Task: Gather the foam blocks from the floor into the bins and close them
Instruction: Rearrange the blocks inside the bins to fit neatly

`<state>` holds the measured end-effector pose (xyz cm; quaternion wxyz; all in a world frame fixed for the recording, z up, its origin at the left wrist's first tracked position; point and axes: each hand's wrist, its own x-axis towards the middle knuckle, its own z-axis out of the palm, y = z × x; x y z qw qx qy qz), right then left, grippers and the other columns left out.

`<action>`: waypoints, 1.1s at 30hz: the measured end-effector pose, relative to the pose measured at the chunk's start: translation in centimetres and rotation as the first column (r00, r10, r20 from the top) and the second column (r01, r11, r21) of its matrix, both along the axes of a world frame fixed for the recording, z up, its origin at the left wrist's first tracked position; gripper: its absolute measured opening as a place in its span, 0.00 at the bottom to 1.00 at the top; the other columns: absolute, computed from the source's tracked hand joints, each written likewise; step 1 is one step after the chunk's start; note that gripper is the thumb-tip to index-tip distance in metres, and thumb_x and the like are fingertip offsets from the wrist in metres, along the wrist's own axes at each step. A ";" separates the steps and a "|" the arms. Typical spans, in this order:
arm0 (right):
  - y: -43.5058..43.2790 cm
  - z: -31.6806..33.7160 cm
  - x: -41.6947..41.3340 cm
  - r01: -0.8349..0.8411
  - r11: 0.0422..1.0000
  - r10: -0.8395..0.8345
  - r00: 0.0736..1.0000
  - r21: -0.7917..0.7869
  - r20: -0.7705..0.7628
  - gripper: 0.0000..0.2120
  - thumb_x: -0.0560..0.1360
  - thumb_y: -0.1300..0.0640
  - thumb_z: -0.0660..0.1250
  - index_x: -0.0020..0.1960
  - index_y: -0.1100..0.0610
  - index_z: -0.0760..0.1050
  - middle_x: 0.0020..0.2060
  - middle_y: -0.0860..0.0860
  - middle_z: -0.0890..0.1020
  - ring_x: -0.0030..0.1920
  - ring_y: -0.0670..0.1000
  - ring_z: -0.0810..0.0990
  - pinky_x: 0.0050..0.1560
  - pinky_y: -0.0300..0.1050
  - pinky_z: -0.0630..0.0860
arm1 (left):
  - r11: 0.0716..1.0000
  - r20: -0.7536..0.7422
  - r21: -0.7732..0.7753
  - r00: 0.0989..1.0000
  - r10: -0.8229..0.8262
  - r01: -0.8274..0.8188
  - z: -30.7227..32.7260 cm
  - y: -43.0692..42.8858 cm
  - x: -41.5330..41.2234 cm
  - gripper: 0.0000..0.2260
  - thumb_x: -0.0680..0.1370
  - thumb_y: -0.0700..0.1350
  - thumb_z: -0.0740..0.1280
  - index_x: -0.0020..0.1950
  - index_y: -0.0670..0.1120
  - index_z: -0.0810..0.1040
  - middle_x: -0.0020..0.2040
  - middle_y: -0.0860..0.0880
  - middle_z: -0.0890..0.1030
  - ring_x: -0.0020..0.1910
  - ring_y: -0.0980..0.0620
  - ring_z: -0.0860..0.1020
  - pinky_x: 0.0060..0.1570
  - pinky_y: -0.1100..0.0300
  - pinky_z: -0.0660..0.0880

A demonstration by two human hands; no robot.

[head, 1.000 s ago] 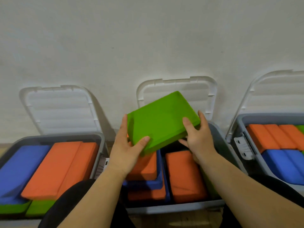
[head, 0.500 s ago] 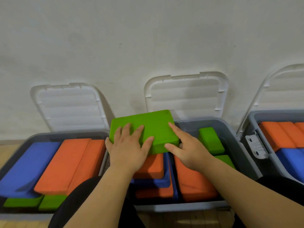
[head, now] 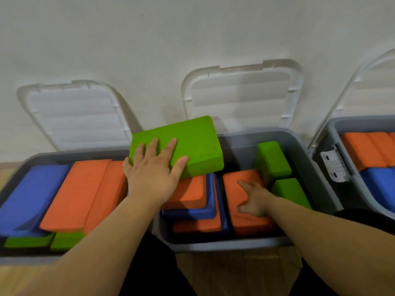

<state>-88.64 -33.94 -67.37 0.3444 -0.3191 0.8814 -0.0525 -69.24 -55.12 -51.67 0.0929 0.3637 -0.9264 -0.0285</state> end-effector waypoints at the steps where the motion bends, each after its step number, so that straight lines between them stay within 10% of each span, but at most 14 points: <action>1: 0.0 -0.7 0.0 -0.016 0.998 0.017 0.999 0.057 -0.027 0.54 0.71 0.37 0.73 0.84 0.47 0.42 0.81 0.63 0.52 0.81 0.62 0.56 0.79 0.48 0.57 | 1.000 -0.002 -0.011 1.000 -0.003 0.003 0.0 0.2 -0.2 0.35 0.74 0.77 0.41 0.80 0.68 0.58 0.81 0.50 0.63 0.80 0.40 0.59 0.73 0.33 0.58; 9: -1.7 -2.1 -2.4 -0.190 0.962 0.237 0.936 0.194 -0.259 0.62 0.64 0.32 0.76 0.84 0.47 0.42 0.81 0.61 0.50 0.78 0.67 0.55 0.76 0.59 0.62 | 0.998 0.025 -0.060 1.000 -0.012 0.014 -0.3 1.5 -2.2 0.34 0.76 0.76 0.42 0.80 0.67 0.58 0.81 0.50 0.62 0.80 0.40 0.58 0.73 0.32 0.56; 16: -4.3 -3.0 -6.2 -0.314 0.911 0.352 0.930 0.269 -0.106 0.75 0.54 0.29 0.80 0.82 0.43 0.31 0.82 0.60 0.39 0.81 0.67 0.39 0.78 0.67 0.46 | 0.997 0.028 -0.073 0.999 0.035 -0.032 -0.5 0.5 -2.9 0.34 0.76 0.76 0.42 0.80 0.67 0.59 0.80 0.49 0.64 0.79 0.40 0.60 0.73 0.33 0.57; 24: -4.6 -1.0 -8.3 -0.354 0.916 0.383 0.912 0.192 -0.149 0.69 0.58 0.32 0.80 0.83 0.44 0.38 0.75 0.61 0.63 0.71 0.65 0.71 0.71 0.59 0.69 | 0.997 0.038 -0.057 0.998 0.048 -0.045 -0.4 -0.4 -3.7 0.34 0.76 0.76 0.42 0.79 0.66 0.60 0.80 0.49 0.65 0.78 0.41 0.60 0.73 0.33 0.58; 33: -2.2 5.9 -7.9 -0.502 0.843 0.535 0.819 0.193 -0.209 0.54 0.66 0.29 0.74 0.81 0.32 0.43 0.68 0.55 0.71 0.69 0.62 0.70 0.68 0.56 0.68 | 0.998 0.043 -0.045 0.998 0.047 -0.045 -0.5 0.0 -3.1 0.34 0.76 0.76 0.42 0.79 0.66 0.60 0.80 0.48 0.65 0.78 0.40 0.60 0.72 0.33 0.58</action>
